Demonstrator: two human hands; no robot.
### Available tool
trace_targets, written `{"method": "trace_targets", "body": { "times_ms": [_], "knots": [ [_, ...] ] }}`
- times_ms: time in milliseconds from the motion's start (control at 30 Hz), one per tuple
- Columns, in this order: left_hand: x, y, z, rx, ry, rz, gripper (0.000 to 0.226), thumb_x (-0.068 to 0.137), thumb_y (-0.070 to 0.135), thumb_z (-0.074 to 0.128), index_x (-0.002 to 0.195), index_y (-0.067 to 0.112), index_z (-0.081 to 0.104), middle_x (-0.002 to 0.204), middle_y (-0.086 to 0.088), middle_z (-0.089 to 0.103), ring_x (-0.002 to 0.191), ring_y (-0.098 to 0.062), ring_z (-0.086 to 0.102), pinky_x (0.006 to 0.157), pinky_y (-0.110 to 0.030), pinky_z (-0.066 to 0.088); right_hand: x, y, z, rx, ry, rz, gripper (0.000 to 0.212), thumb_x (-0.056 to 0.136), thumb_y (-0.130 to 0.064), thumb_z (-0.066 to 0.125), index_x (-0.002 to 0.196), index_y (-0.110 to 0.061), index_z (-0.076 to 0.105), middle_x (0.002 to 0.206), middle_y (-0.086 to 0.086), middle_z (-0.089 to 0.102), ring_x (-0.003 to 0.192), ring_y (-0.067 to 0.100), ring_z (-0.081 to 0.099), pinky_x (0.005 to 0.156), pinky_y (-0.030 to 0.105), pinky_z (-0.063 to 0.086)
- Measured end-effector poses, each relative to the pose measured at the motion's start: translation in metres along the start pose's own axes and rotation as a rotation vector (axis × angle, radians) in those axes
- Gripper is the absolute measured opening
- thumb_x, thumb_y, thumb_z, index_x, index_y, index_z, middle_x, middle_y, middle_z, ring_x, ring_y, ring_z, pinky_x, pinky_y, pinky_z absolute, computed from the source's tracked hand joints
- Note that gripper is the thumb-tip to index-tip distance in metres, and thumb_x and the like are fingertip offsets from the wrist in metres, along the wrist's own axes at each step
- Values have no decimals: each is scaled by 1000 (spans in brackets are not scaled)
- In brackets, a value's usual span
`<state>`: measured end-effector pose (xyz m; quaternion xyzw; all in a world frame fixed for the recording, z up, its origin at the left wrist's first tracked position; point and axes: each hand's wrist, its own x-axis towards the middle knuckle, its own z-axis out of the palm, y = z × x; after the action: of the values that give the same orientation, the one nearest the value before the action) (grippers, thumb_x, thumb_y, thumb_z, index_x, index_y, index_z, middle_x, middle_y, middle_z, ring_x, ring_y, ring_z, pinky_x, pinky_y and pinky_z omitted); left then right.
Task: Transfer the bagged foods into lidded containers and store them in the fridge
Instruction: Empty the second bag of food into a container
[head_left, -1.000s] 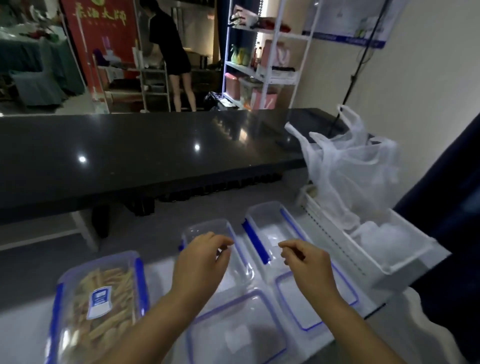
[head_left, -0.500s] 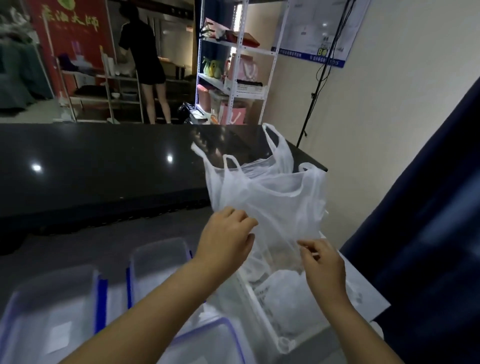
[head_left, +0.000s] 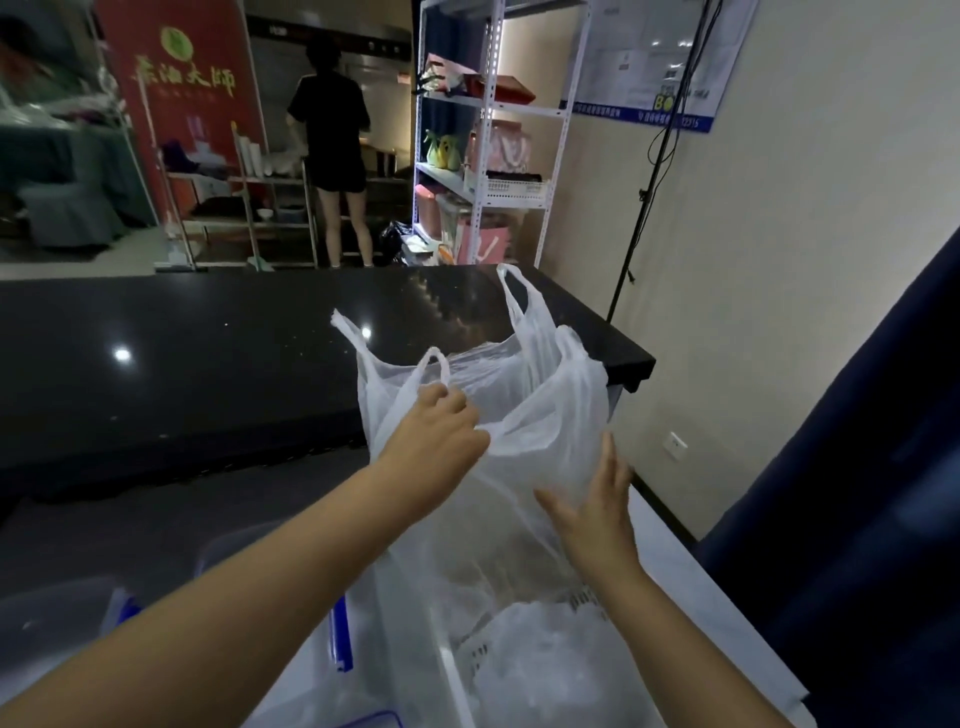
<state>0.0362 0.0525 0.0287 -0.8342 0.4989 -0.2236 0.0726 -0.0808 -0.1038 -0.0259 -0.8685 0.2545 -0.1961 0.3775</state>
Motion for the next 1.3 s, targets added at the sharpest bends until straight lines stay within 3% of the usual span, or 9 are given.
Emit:
{"method": "trace_targets", "body": {
  "times_ms": [100, 200, 367, 500, 700, 833, 1000, 1133, 1300],
  "knots": [
    [-1, 2, -1, -132, 205, 80, 10, 76, 24, 70, 84, 21, 66, 78, 1, 63, 76, -21, 57, 84, -36, 46, -1, -9, 12, -80, -245, -87, 127, 47, -85, 50, 142, -39, -21, 157, -1, 0, 143, 26, 9, 115, 51, 16],
    [4, 4, -13, -230, 358, 117, 11, 79, 28, 70, 87, 22, 66, 82, 1, 67, 78, -19, 62, 82, -33, 49, -5, -10, 30, -176, -322, -95, 119, 61, -70, 62, 141, -40, -21, 157, -1, 4, 142, 25, 11, 115, 46, 10],
    [13, 4, -12, -47, 129, 344, 96, 67, 47, 72, 146, 22, 24, 149, 1, 35, 140, -20, 25, 116, -43, 15, -8, -1, 41, -53, -71, -122, 74, 90, -29, 55, 148, -21, 11, 142, 8, 44, 118, 22, 51, 83, 20, 37],
    [22, 13, 1, 110, -110, 507, 124, 61, 50, 77, 149, 17, -4, 154, -2, 25, 145, -18, -4, 114, -48, -10, -11, 1, 35, 60, 5, -81, 54, 90, -17, 54, 139, -23, 32, 126, 4, 58, 107, 22, 59, 75, 21, 42],
    [30, 13, 7, 121, -122, 397, 15, 80, 13, 64, 94, 17, 63, 79, 2, 67, 80, -20, 61, 95, -37, 43, -22, 15, 19, 90, -15, -7, 65, 69, -38, 75, 122, -41, 37, 115, -12, 53, 109, 15, 52, 88, 39, 48],
    [34, 11, -11, -26, -125, 185, 20, 86, 9, 53, 103, 15, 61, 88, -7, 64, 75, -29, 61, 68, -38, 50, -25, 22, 20, -260, -42, 66, 108, 60, -56, 72, 142, -26, 10, 141, -2, 20, 129, 23, 22, 106, 43, 31],
    [27, -1, -52, -89, -7, 156, 23, 87, 19, 57, 109, 22, 55, 87, 0, 60, 72, -21, 58, 60, -34, 50, -29, 14, 25, -103, 81, 76, 111, 54, -79, 61, 135, -12, 27, 137, 10, 25, 118, 26, 29, 92, 47, 42],
    [0, -24, -90, -87, 83, 30, 22, 88, 21, 57, 110, 23, 56, 93, 1, 60, 72, -19, 57, 59, -32, 45, -28, -10, 32, 64, 267, 47, 95, 63, -59, 71, 132, -10, 28, 140, 7, 19, 122, 27, 25, 88, 48, 46],
    [-59, -73, -113, -118, 261, -124, 22, 76, 6, 65, 95, 17, 66, 80, -2, 62, 54, -22, 48, 46, -23, 26, -41, -56, 52, 257, 245, -118, 16, 85, -26, 66, 84, -27, 49, 96, -1, 53, 87, 23, 55, 63, 28, 46]
  ]
}}
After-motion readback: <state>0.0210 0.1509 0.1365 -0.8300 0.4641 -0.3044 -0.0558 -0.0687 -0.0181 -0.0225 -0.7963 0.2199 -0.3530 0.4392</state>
